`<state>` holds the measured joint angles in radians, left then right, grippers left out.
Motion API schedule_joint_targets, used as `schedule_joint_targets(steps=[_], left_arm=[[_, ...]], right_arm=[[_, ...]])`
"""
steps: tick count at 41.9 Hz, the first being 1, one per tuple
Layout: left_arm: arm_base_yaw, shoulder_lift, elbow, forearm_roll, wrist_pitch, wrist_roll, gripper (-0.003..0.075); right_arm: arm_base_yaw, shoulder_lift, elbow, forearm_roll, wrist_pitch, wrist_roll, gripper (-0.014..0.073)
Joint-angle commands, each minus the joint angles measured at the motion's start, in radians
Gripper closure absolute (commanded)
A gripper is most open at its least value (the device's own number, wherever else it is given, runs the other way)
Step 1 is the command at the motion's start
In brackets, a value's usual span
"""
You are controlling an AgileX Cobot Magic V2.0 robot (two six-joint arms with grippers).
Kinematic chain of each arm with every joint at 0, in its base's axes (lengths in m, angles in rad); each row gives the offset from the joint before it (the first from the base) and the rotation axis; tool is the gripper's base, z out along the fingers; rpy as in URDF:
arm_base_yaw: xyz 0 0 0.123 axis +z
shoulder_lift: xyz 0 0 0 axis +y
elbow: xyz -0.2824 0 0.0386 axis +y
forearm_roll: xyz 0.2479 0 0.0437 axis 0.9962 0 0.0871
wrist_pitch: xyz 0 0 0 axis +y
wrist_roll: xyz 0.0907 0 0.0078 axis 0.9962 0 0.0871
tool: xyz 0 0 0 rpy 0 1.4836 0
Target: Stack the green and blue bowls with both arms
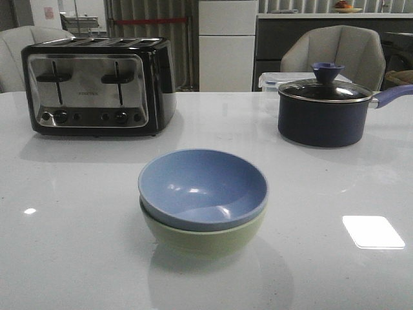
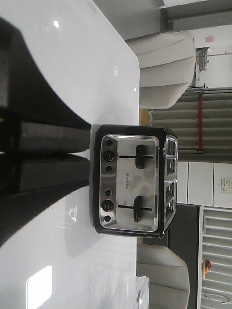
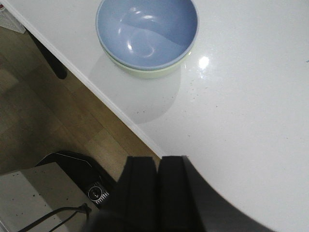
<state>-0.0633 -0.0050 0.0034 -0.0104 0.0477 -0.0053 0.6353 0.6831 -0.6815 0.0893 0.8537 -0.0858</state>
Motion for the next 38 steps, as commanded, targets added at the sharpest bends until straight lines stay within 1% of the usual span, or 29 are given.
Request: schedule_joint_targets(steps=[1,5,11,14,17,21,28,31,38], left_arm=[[-0.008,-0.019,0.005,0.0,-0.09,-0.01,0.0627],[-0.008,-0.019,0.005,0.0,-0.09,-0.01,0.0627],[-0.008,-0.019,0.005,0.0,-0.09,-0.01,0.0627],[-0.008,-0.019,0.005,0.0,-0.09,-0.01,0.0627],[-0.008,-0.019,0.005,0.0,-0.09,-0.01,0.0627],[-0.008,-0.019,0.005,0.0,-0.09,-0.01,0.0627],[-0.008,-0.019,0.005,0.0,-0.09,-0.01,0.0627],[-0.008,-0.019,0.005,0.0,-0.09,-0.01,0.0627],[-0.008,-0.019,0.005,0.0,-0.09,-0.01,0.0627]], right_arm=[[-0.034,-0.031,-0.005,-0.009,-0.068,0.003,0.0539],[-0.151,-0.117,0.058,-0.021,-0.144,-0.001,0.0539],[-0.405,-0.322,0.245,-0.04,-0.389,-0.001,0.0539],[-0.5,-0.423,0.343,-0.04,-0.517,-0.001,0.0539],[-0.575,-0.519,0.434,-0.039,-0.637,-0.001,0.0539],[-0.63,-0.615,0.55,-0.039,-0.738,-0.001,0.0539],[-0.647,-0.708,0.675,-0.039,-0.823,-0.001,0.0539],[-0.646,-0.714,0.708,-0.039,-0.854,-0.001,0.0539],[-0.629,-0.714,0.706,-0.039,-0.844,-0.001,0.0539]])
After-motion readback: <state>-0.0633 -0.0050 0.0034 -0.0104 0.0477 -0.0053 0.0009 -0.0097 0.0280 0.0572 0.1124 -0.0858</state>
